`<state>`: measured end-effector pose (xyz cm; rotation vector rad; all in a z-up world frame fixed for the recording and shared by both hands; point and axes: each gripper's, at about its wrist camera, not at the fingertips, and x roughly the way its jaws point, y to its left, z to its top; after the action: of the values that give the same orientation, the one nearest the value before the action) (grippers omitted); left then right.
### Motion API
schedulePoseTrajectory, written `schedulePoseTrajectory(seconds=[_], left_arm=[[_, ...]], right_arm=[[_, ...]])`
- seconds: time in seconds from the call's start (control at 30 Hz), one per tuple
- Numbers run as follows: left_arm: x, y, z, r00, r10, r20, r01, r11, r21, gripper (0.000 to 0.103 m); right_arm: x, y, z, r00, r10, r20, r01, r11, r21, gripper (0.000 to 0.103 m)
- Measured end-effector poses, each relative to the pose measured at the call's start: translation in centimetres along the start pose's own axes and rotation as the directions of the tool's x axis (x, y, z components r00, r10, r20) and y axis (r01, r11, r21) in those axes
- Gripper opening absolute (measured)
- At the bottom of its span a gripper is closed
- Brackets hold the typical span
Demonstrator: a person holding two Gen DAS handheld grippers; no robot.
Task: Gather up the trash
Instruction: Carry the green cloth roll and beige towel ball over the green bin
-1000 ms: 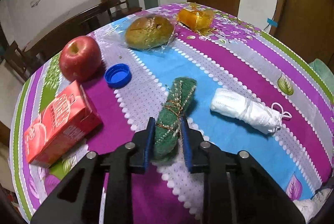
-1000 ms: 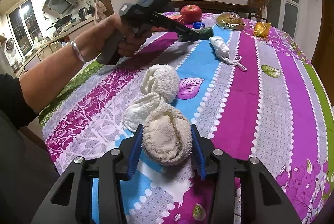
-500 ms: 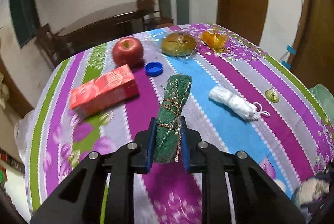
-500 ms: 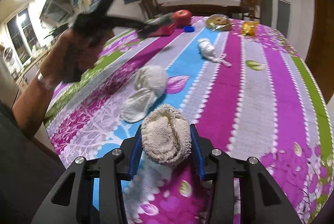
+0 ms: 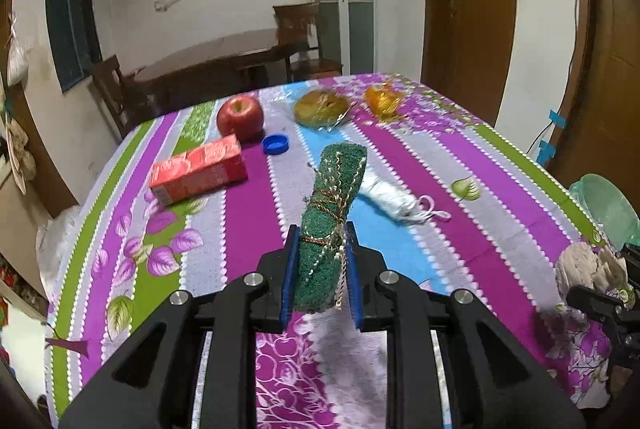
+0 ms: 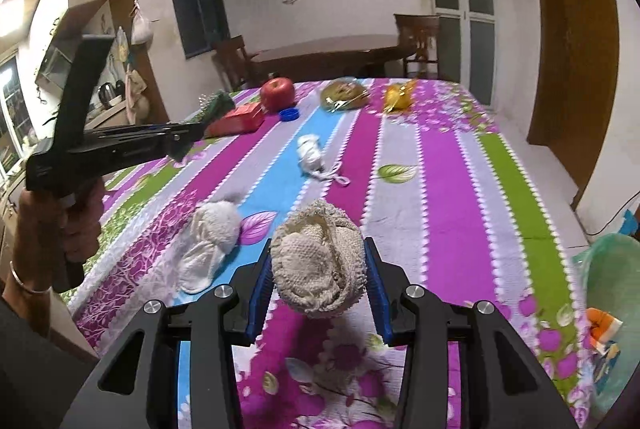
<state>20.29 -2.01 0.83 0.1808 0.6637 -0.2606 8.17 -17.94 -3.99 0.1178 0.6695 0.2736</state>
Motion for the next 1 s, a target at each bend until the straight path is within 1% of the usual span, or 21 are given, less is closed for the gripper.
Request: schedulePoseTrajectory(seconds=[0.17,0.4,0.6,0.73,1.0], left_arm=[[-1.1,-2.2,1.2,0.999,-0.021,0.035,0.019,0.999,0.038,0.02],[-2.1,-5.8,2.9,0.995,-0.063,0.076,0.055,0.993,0.103,0.02],[-2.7,-8.8,4.5,0.99,-0.104,0.097,0.089,0.985,0.145,0.02],[-3.1,-11.3,5.4,0.985,-0.133,0.112,0.111,0.976,0.186,0.02],[-2.9,-15.4,6.1,0.977,-0.183,0.111,0.152,0.959,0.241,0.02]], right_arm=[[-1.5,-1.5,0.3,0.998,-0.055,0.032,0.053,0.998,0.039,0.043],[-4.7,-3.1,1.1,0.987,-0.131,0.089,0.128,0.991,0.035,0.043],[-7.9,-5.1,1.8,0.969,-0.208,0.135,0.203,0.978,0.047,0.043],[-9.5,-6.8,2.1,0.956,-0.257,0.145,0.249,0.966,0.071,0.043],[-12.2,-10.3,1.6,0.932,-0.335,0.14,0.32,0.939,0.124,0.043]])
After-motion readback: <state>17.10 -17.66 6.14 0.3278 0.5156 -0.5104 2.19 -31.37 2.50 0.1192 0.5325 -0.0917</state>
